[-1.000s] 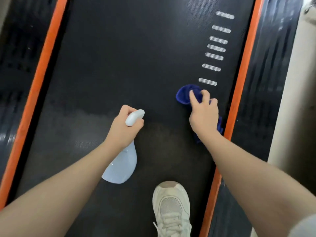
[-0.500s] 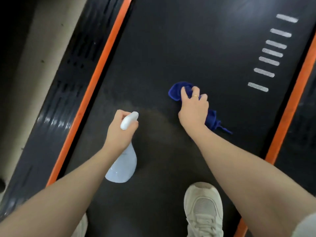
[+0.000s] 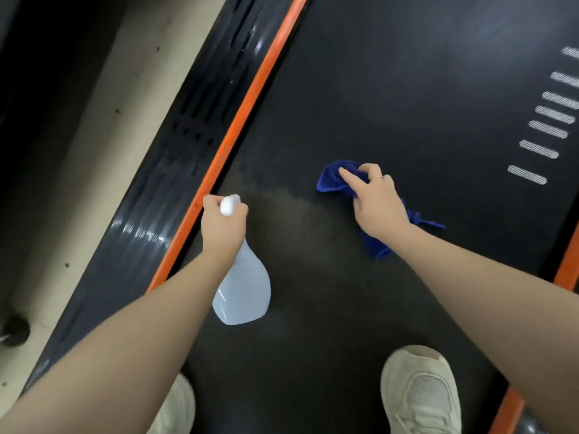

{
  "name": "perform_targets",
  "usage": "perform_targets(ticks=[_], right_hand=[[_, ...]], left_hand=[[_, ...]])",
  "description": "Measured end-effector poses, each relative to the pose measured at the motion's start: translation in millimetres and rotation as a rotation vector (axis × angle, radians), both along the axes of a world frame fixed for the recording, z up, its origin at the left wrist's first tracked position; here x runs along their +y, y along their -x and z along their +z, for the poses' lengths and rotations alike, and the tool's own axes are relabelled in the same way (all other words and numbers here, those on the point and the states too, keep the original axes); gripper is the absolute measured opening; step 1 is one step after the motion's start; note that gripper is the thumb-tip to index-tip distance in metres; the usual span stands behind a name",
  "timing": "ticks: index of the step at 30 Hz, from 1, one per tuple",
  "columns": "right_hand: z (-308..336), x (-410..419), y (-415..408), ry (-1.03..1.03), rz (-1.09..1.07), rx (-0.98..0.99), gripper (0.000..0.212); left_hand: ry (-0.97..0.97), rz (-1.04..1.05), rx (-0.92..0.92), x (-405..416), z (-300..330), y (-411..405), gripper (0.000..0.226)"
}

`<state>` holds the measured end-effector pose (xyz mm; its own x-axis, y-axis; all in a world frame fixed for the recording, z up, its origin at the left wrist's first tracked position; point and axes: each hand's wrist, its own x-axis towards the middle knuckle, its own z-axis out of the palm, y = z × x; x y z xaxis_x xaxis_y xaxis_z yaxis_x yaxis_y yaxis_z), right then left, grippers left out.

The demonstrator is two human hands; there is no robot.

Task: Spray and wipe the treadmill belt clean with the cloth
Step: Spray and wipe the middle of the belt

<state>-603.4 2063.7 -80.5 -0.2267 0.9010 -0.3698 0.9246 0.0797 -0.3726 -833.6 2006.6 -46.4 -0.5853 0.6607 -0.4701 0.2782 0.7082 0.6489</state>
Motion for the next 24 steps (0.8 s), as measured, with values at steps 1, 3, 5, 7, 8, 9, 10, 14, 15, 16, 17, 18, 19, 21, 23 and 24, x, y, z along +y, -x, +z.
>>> perform_targets(ticks=[1,3,5,7,8,9,10,14,15,16,17,18,19,21,23,24], right_hand=[[1.0,-1.6,-3.3,-0.002,-0.031,0.075,0.055],[-0.2,-4.1,-6.8,-0.004,-0.159,0.154,0.052],[1.3,-5.5,-6.3,-0.007,-0.267,0.199,0.051],[7.6,-7.9,-4.2,0.013,-0.279,0.191,0.05],[11.0,-9.1,-3.2,0.026,-0.263,0.182,0.05],[14.6,-10.6,-1.6,0.04,-0.245,0.171,0.05],[17.6,-12.4,1.5,0.047,-0.226,0.162,0.051],[25.3,-18.1,25.9,0.05,-0.21,0.147,0.05],[25.6,-18.8,33.4,0.056,-0.221,0.155,0.05],[24.4,-19.1,42.0,0.052,-0.228,0.162,0.05],[22.7,-18.4,51.6,0.035,-0.238,0.169,0.049],[20.8,-15.7,62.4,0.01,-0.254,0.175,0.049],[17.9,-10.5,73.9,-0.031,-0.268,0.17,0.049],[7.7,1.7,98.6,-0.098,-0.296,0.152,0.049],[-4.5,5.9,125.8,-0.15,-0.257,0.124,0.048],[-11.2,1.2,140.1,-0.178,-0.164,0.092,0.048]], left_hand=[[-0.011,0.047,-0.024,3.3,-0.5,5.3,0.021],[-0.034,0.034,-0.084,6.9,-0.4,10.8,0.022],[-0.04,-0.093,-0.134,7.3,2.9,11.5,0.029],[-0.064,-0.264,-0.223,5.9,7.2,10.1,0.032],[-0.062,-0.351,-0.265,5.6,8.8,8.8,0.031],[-0.043,-0.431,-0.287,5.9,9.6,7.7,0.031],[-0.016,-0.489,-0.293,6.5,8.5,7.0,0.032],[-0.013,-0.451,-0.309,5.7,8.1,5.8,0.026],[-0.027,-0.433,-0.305,6.3,10.7,8.5,0.024],[-0.056,-0.421,-0.292,8.1,12.9,13.8,0.024],[-0.091,-0.415,-0.27,11.0,15.7,21.3,0.026],[-0.13,-0.406,-0.25,15.1,16.2,31.0,0.028],[-0.165,-0.391,-0.235,19.7,16.6,41.6,0.028],[-0.203,-0.372,-0.191,27.6,13.1,65.1,0.027],[-0.219,-0.353,-0.128,32.6,5.1,87.7,0.029],[-0.229,-0.332,-0.105,33.8,1.0,96.9,0.03]])
